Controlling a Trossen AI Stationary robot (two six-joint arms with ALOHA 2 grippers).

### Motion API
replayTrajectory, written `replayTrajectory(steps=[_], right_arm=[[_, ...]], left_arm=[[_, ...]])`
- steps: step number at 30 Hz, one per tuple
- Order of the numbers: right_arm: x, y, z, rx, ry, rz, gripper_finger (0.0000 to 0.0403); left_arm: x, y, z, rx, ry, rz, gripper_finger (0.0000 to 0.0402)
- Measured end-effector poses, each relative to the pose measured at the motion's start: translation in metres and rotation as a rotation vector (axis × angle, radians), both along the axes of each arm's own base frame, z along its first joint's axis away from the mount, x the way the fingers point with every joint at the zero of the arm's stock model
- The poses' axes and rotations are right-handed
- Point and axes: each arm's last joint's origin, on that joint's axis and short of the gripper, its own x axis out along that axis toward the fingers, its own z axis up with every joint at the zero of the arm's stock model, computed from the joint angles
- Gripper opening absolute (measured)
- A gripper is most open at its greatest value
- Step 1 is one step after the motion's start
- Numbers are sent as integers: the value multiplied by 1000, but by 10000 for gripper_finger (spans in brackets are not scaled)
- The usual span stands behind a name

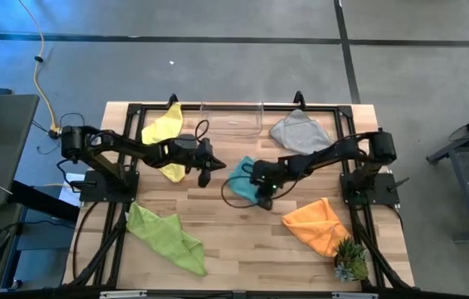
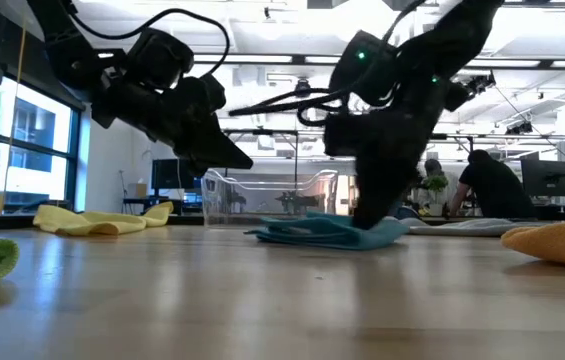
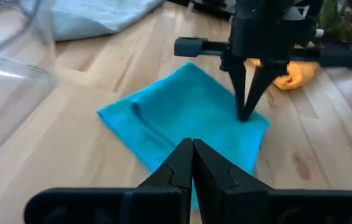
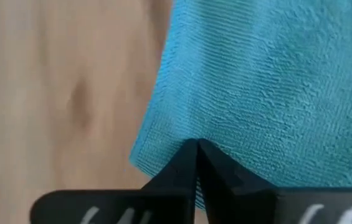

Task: Fold microfiber towels
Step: Fold the blue towel

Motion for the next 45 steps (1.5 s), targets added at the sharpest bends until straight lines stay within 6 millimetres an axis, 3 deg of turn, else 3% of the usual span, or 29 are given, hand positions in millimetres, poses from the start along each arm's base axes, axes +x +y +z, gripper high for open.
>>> replayTrajectory(steps=[4, 7, 13, 15, 19, 25, 29, 32, 41, 45], right_arm=[[-10, 11, 6, 64, 45, 115, 3], [-12, 12, 26, 67, -1, 114, 13], [-12, -16, 71, -136, -138, -37, 97], [-11, -28, 70, -150, -141, -67, 130], [-2, -49, 50, -136, -118, -77, 183], [12, -61, 26, -115, -98, -25, 210], [19, -65, 23, -134, -92, -27, 202], [22, -67, 20, -120, -84, -22, 172], [21, -64, 21, -54, -84, 16, 13], [22, -64, 33, -45, -116, -16, 16]], left_arm=[[3, -9, 0, -11, 1, -11, 0], [6, -16, -2, -1, 14, -5, 0], [7, -22, -5, 0, -92, -1, 0], [5, -23, -10, -21, -131, 3, 0], [-5, -24, -22, -32, -131, 9, 0], [-10, -26, -28, -28, -110, 5, 0], [-11, -24, -28, -22, -108, 24, 0], [-11, -24, -29, -29, -105, 28, 0], [-11, -25, -29, -31, -102, 28, 0], [-11, -25, -29, -39, -103, 33, 0]])
